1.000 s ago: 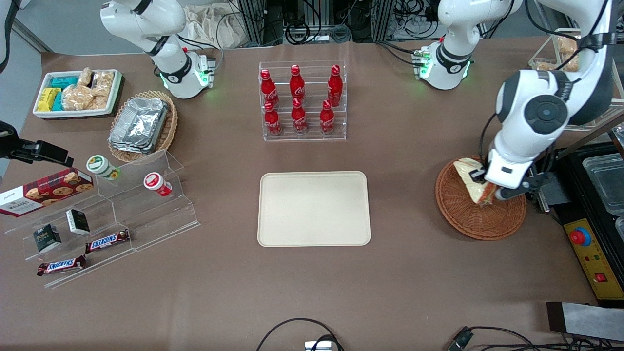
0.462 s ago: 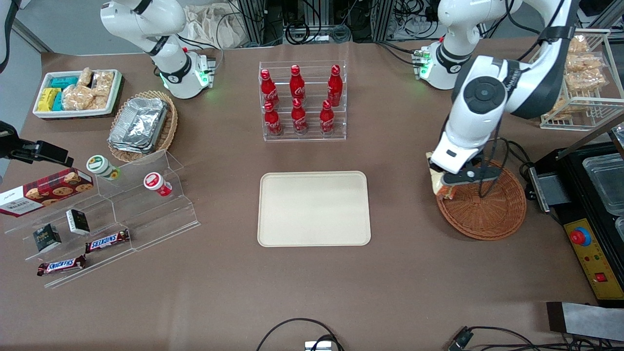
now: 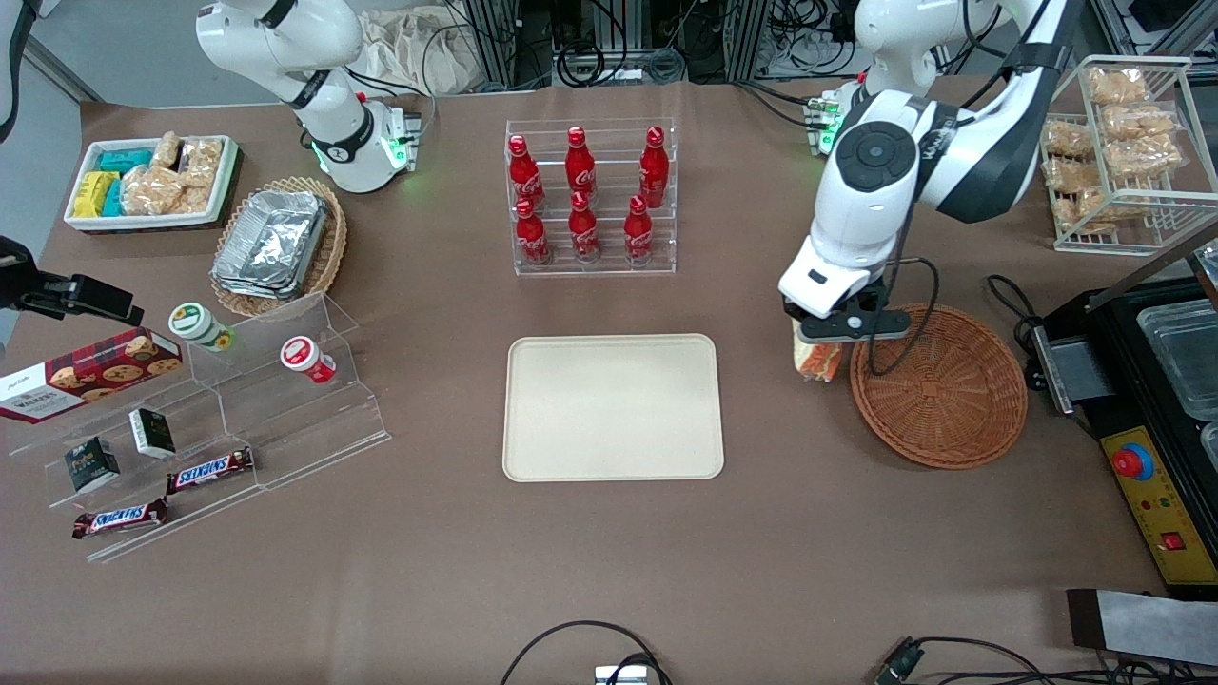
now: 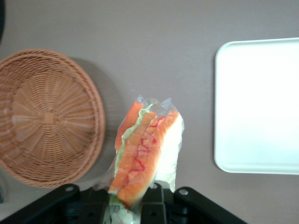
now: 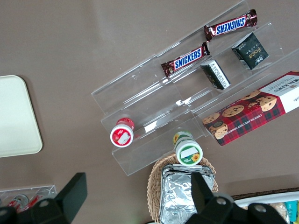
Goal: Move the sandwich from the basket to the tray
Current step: 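Carry the sandwich over the cream tray with the left gripper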
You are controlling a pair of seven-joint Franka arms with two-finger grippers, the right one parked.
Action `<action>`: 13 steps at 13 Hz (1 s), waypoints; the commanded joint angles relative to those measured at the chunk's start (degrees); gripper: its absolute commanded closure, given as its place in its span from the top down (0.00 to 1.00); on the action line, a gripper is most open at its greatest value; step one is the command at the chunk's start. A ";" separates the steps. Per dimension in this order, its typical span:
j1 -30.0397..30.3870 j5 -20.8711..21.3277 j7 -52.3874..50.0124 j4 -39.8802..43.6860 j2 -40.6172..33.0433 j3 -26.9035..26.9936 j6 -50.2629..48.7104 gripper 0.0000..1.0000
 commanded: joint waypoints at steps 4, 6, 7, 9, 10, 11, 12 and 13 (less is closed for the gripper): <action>-4.56 6.07 -5.71 6.73 8.18 -1.11 -0.80 0.16; -7.47 11.16 -12.39 9.71 12.92 -1.11 -0.98 0.16; -8.96 13.54 -14.94 11.56 15.47 -1.11 -1.33 0.15; -11.43 16.97 -19.00 15.25 20.75 -0.93 -1.77 0.15; -12.57 18.47 -19.54 16.75 22.77 -0.93 -2.55 0.15; -13.97 19.44 -20.41 18.24 24.53 -0.67 -3.08 0.15; -14.68 20.49 -21.20 19.21 26.03 -0.67 -3.52 0.15; -15.47 21.64 -22.08 20.18 27.44 -0.67 -3.62 0.15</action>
